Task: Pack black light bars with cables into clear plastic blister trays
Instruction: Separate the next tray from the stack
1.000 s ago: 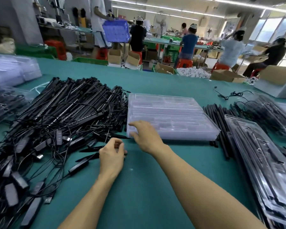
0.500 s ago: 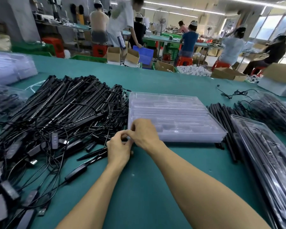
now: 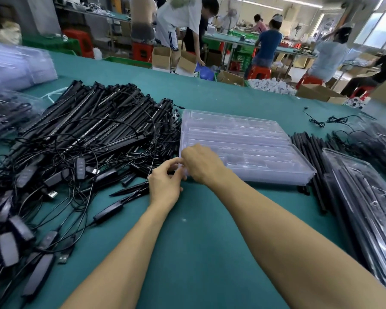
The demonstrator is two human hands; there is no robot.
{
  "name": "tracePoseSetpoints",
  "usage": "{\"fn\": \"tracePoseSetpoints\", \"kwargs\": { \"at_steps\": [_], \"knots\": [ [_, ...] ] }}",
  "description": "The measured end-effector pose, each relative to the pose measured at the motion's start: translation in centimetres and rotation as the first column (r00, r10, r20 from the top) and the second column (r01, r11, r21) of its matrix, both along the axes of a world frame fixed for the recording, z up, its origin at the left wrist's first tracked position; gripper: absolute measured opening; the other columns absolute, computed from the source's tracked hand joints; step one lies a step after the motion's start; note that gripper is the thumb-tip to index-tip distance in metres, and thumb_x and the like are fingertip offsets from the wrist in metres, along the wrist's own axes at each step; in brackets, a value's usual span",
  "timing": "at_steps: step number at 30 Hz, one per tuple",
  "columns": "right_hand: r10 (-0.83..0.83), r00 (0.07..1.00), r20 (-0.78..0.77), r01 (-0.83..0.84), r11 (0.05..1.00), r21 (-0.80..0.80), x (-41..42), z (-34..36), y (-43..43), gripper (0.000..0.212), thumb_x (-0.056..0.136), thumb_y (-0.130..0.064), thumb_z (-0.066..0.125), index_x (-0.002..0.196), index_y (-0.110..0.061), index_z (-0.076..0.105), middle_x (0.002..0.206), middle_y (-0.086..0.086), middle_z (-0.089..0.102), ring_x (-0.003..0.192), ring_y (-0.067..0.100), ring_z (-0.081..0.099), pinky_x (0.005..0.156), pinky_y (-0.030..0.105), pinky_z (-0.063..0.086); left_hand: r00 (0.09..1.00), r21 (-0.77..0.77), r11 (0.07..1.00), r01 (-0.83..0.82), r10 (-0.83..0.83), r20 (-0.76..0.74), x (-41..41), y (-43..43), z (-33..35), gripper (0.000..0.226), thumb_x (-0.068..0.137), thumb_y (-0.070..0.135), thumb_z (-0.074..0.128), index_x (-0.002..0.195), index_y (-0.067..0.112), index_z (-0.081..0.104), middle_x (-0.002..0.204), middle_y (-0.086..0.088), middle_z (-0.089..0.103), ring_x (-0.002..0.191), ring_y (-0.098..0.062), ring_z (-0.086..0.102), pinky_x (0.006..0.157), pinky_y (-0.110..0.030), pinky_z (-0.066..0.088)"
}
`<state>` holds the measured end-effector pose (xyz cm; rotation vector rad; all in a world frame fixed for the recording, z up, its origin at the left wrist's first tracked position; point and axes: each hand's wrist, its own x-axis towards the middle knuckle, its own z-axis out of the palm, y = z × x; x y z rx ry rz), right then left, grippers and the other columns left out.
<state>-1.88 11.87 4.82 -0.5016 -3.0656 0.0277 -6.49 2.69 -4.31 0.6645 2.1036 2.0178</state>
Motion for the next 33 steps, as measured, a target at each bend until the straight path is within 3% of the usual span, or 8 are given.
{"fn": "tracePoseSetpoints", "kwargs": {
  "at_steps": [5,8,11,15,22,26,31,33],
  "knots": [
    [-0.061,0.997,-0.044,0.048,0.969,-0.243,-0.2,0.0,1.5,0.027,0.097,-0.025,0.055,0.077,-0.01,0.065,0.08,0.01,0.064,0.08,0.029,0.055,0.063,0.033,0.036,0.999,0.037,0.999,0.009,-0.011,0.051,-0.2,0.1,-0.3,0.019,0.091,0.016,0.068,0.099,0.031,0.074,0.08,0.003,0.074,0.062,-0.011,0.07,0.045,-0.021,0.05],
    [-0.084,0.993,-0.087,0.043,0.916,-0.398,0.0,0.2,2.2,0.026,0.095,-0.031,0.061,0.074,-0.018,0.067,0.066,0.001,0.058,0.062,0.013,0.048,0.058,0.029,0.034,0.999,0.022,1.0,-0.005,0.004,0.054,-0.3,0.2,-0.3,0.017,0.09,0.019,0.07,0.105,0.025,0.076,0.082,0.004,0.074,0.059,-0.008,0.069,0.043,-0.022,0.051],
    [-0.101,0.99,-0.097,0.049,0.898,-0.437,0.1,0.1,2.3,0.029,0.091,-0.036,0.065,0.067,-0.02,0.068,0.064,0.0,0.061,0.058,0.007,0.047,0.057,0.027,0.036,0.998,-0.006,1.0,-0.025,0.026,0.052,-0.4,0.4,-0.4,0.014,0.088,0.024,0.074,0.099,0.033,0.075,0.07,0.012,0.071,0.056,-0.016,0.068,0.046,-0.03,0.056],
    [-0.103,0.991,-0.08,0.063,0.915,-0.399,0.0,0.1,2.0,0.021,0.087,-0.035,0.07,0.079,-0.016,0.075,0.079,0.006,0.071,0.077,0.018,0.06,0.064,0.03,0.044,0.998,-0.003,1.0,-0.031,0.031,0.051,-0.3,0.4,-0.2,0.018,0.085,0.029,0.077,0.084,0.045,0.068,0.075,0.017,0.071,0.055,-0.011,0.068,0.044,-0.029,0.053],
    [-0.092,0.995,-0.039,0.071,0.925,-0.373,-0.3,0.9,1.6,0.02,0.091,-0.027,0.064,0.074,-0.019,0.069,0.076,0.004,0.066,0.074,0.018,0.058,0.054,0.026,0.038,0.995,-0.031,0.999,-0.027,0.03,0.096,-0.2,0.1,-0.1,0.018,0.083,0.037,0.077,0.101,0.033,0.076,0.07,0.014,0.071,0.058,-0.02,0.069,0.049,-0.038,0.058],
    [-0.066,0.998,0.0,0.064,0.967,-0.246,-0.5,0.9,1.2,0.024,0.095,-0.022,0.054,0.088,-0.008,0.072,0.089,0.012,0.068,0.084,0.028,0.059,0.063,0.031,0.04,0.996,-0.009,1.0,-0.026,0.026,0.087,-0.3,0.2,-0.2,0.011,0.085,0.036,0.075,0.095,0.04,0.073,0.072,0.013,0.072,0.056,-0.017,0.069,0.048,-0.038,0.058],
    [0.012,0.999,0.031,-0.013,1.0,0.021,-0.3,0.4,0.3,0.034,0.096,-0.017,0.046,0.064,-0.013,0.035,0.074,0.009,0.046,0.071,0.032,0.046,0.058,0.035,0.029,0.996,-0.022,0.999,-0.032,0.033,0.088,-0.5,0.4,-0.6,0.017,0.081,0.044,0.074,0.096,0.035,0.074,0.079,0.014,0.074,0.058,-0.009,0.066,0.07,-0.037,0.059],
    [0.021,1.0,0.016,-0.022,0.999,0.029,-0.1,0.4,0.5,0.033,0.096,-0.014,0.046,0.064,-0.012,0.035,0.07,0.007,0.043,0.069,0.032,0.045,0.057,0.035,0.027,0.993,-0.037,0.998,-0.046,0.05,0.11,-0.6,0.6,-0.4,0.026,0.075,0.052,0.066,0.093,0.035,0.075,0.08,0.012,0.074,0.068,-0.013,0.068,0.078,-0.04,0.058]
  ]
}}
